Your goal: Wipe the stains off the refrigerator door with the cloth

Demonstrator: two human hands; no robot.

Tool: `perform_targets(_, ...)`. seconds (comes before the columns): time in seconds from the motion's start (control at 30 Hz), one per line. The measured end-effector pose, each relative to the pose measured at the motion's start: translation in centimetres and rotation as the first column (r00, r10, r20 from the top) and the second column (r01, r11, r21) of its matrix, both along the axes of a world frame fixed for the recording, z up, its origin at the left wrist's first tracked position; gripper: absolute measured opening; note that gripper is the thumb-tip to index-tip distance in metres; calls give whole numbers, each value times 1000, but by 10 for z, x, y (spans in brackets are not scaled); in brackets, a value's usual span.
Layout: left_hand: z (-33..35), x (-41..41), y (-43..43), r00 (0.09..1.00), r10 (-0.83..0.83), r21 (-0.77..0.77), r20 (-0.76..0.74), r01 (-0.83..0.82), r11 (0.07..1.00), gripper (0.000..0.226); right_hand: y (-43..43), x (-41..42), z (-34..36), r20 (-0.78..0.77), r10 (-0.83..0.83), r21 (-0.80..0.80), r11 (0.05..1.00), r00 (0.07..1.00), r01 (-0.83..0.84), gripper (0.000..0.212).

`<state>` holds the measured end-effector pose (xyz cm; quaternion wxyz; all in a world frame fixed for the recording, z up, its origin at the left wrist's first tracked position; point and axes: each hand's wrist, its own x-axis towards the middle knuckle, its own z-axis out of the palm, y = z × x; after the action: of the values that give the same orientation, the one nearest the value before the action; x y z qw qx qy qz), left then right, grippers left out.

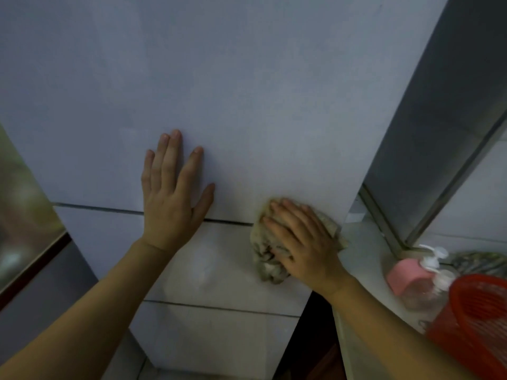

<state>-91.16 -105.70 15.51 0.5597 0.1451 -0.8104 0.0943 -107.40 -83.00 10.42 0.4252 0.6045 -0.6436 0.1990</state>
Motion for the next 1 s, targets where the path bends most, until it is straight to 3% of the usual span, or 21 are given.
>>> perform_targets(0.17,6,5,9,1000,-13,38,28,12,999,60,41,-24,16,58,-99,-51,993,993,102,50)
perform_targets(0.4,69,3,8,1000,4,6,-18,-4,1000,57,41,-27,74,41,-80,-97,992,996,84,55)
perform_targets(0.57,134,7,0,1000,12,-32,-21,-12,999,57,29,-20,146,-1,-79,-141,987,997,78,56)
perform_targets(0.8,231,31,-17,998,20,37,-60,-17,999,61,14,-22,269,-6,-35,-210,977,999,33,60)
perform_targets(1.0,294,57,-38,1000,24,-83,11,-22,996,60,-10,-12,362,-10,-8,-323,946,1000,5,59)
